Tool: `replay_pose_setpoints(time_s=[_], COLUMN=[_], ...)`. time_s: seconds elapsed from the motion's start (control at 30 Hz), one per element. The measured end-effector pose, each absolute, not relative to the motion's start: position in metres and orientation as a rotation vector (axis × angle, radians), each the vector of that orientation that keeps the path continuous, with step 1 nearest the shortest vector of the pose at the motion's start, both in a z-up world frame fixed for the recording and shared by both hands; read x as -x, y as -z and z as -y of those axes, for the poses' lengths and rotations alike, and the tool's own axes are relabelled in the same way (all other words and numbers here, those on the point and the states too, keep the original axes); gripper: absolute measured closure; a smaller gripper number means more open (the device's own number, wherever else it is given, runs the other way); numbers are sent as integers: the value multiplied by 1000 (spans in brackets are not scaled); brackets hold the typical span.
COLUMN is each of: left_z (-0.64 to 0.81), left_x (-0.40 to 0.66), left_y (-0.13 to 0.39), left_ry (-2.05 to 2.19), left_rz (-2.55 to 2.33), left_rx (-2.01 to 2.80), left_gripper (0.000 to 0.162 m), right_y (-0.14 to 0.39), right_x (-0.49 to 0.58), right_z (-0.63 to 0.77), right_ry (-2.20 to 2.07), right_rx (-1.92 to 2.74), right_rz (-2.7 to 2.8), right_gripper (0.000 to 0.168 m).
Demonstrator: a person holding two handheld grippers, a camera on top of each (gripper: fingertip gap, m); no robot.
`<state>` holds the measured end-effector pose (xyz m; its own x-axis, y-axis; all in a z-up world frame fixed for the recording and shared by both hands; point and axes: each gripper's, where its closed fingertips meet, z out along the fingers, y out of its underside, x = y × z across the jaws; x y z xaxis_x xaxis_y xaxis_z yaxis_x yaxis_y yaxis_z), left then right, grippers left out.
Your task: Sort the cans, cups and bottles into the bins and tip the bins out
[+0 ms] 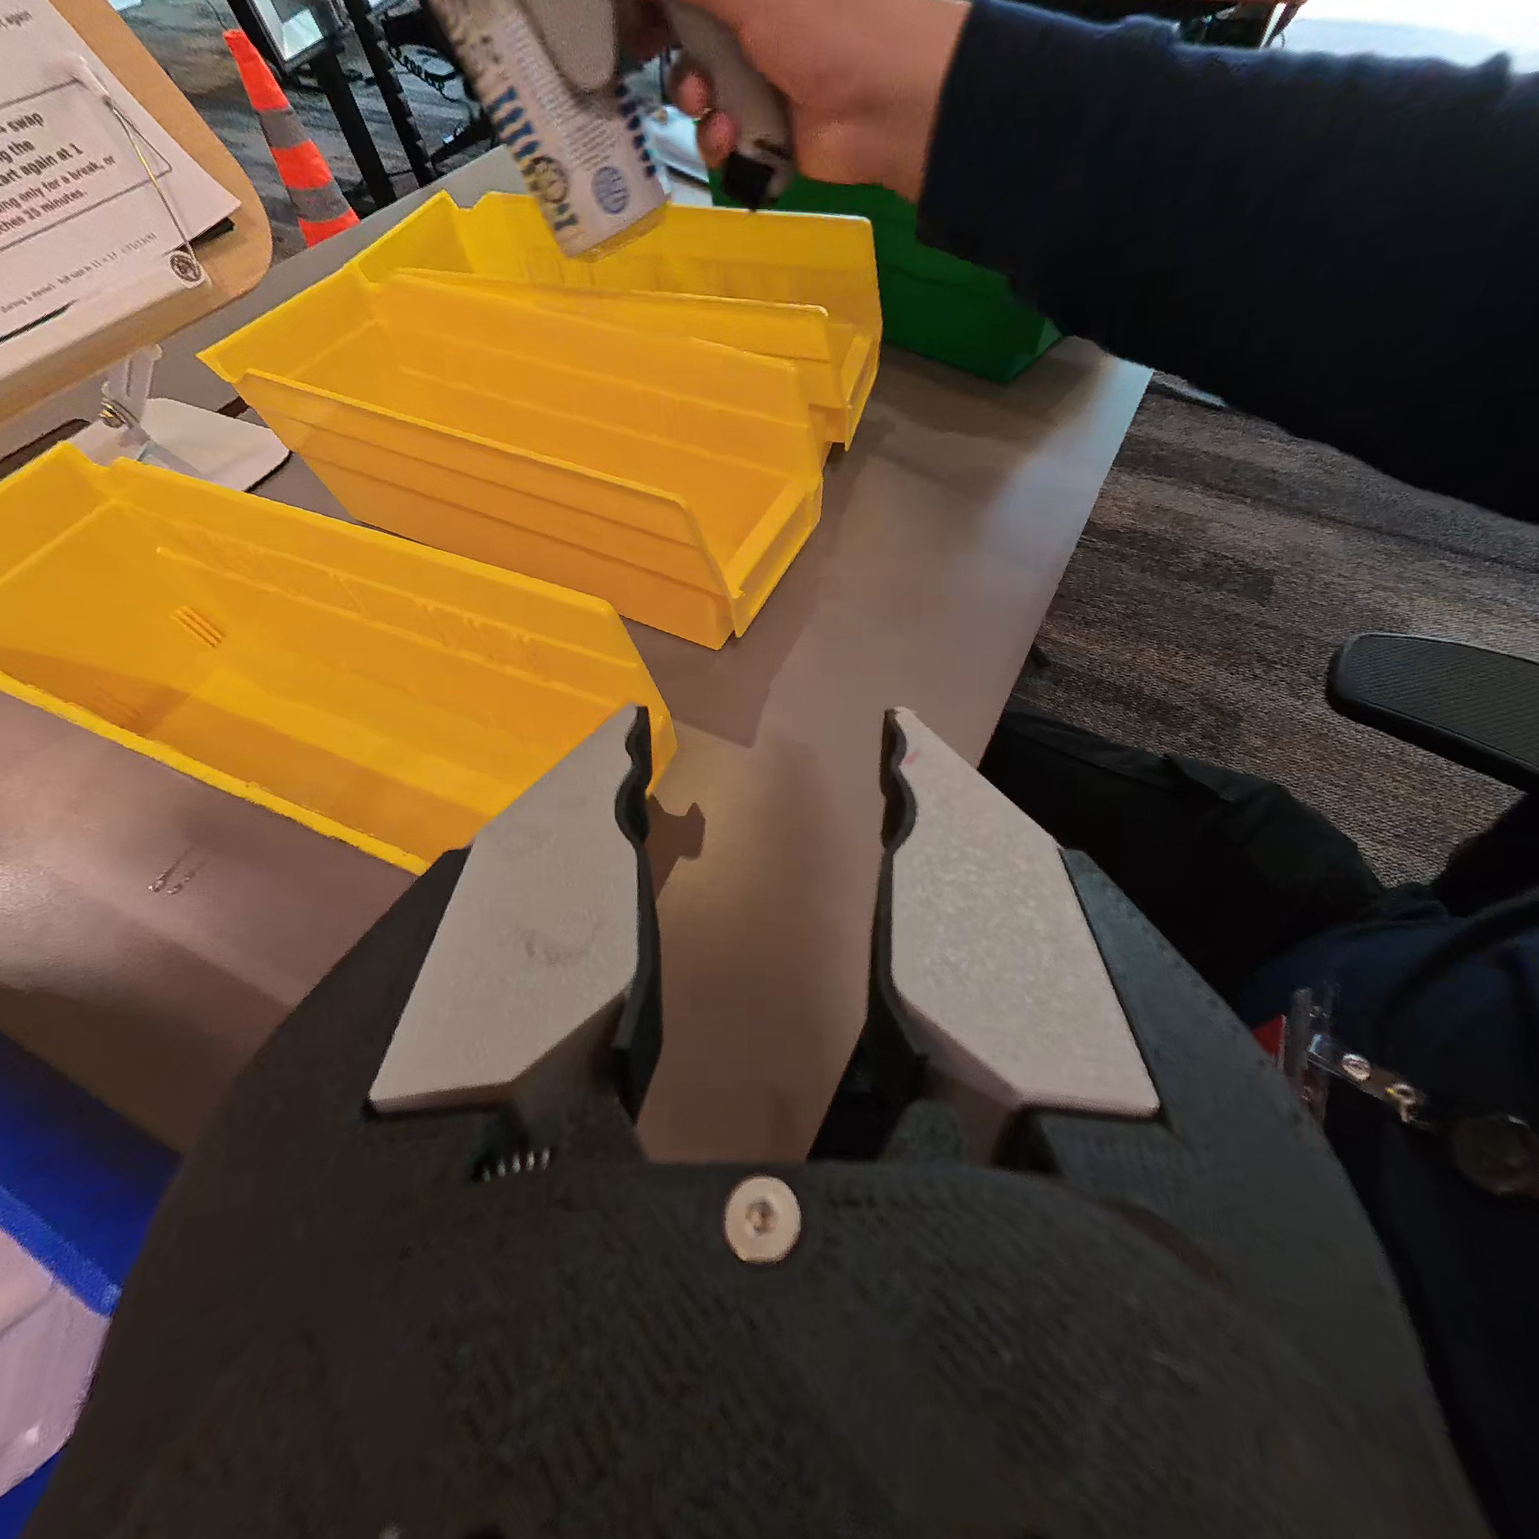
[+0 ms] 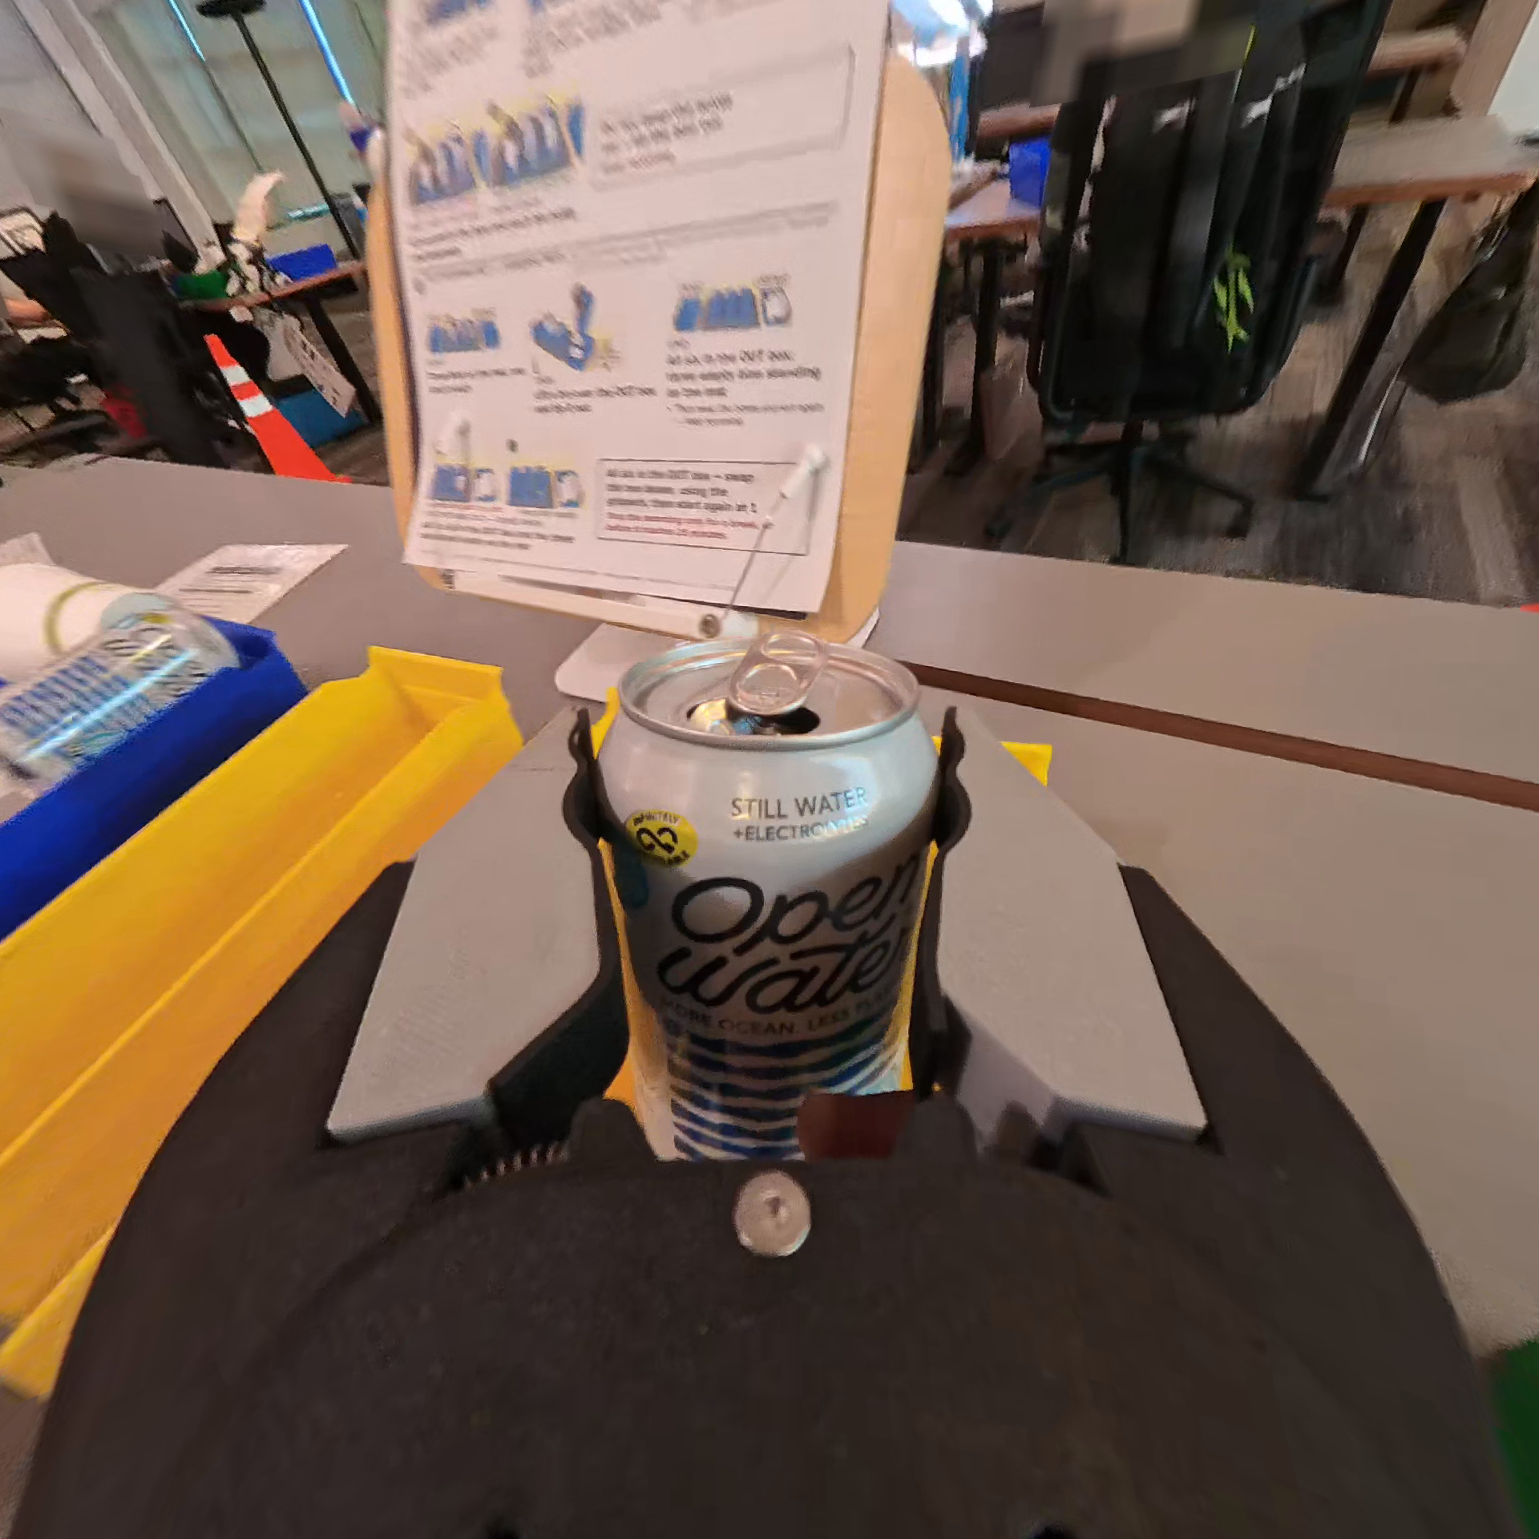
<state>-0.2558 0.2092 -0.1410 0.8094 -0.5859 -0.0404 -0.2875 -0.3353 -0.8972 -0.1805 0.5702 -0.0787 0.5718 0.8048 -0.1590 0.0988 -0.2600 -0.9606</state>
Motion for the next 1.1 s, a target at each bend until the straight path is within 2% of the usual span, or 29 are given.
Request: replay_pose_setpoints(time_s=[0.4, 0.57, 0.87, 1.1], left_z=[-211, -201, -186, -175], left_x=[257, 252, 246, 234], left_y=[148, 137, 121, 107], left_ry=[356, 331, 303, 255], left_rz=[-664, -693, -707, -755], left_rx=[1954, 1918, 1881, 1820], left_gripper=[110, 110, 110, 111], right_y=[129, 141, 150, 170], right_x=[206, 201, 159, 78], right_z=[-628, -620, -597, -565], right_ry=[-607, -622, -386, -37], right_rx=[1806, 1885, 2038, 2181], right_rz=[869, 882, 937, 1063], right_gripper=[88, 109, 91, 102])
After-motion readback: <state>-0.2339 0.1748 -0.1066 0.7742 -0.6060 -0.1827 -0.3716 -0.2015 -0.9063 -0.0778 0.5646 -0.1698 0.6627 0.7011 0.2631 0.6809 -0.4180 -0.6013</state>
